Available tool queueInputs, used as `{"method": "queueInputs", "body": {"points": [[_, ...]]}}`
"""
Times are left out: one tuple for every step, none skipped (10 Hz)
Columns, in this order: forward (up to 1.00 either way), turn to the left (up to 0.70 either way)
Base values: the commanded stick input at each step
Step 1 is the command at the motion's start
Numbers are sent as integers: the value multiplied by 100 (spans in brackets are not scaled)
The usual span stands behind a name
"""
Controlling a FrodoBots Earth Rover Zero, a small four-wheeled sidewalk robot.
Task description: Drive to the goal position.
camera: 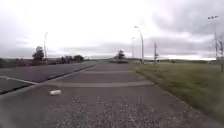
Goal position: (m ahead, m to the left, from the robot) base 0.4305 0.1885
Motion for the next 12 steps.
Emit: {"method": "queueInputs", "body": {"points": [[100,0],[100,0],[100,0],[100,0],[100,0],[100,0],[100,0],[100,0],[100,0],[100,0],[100,0],[100,0]]}}
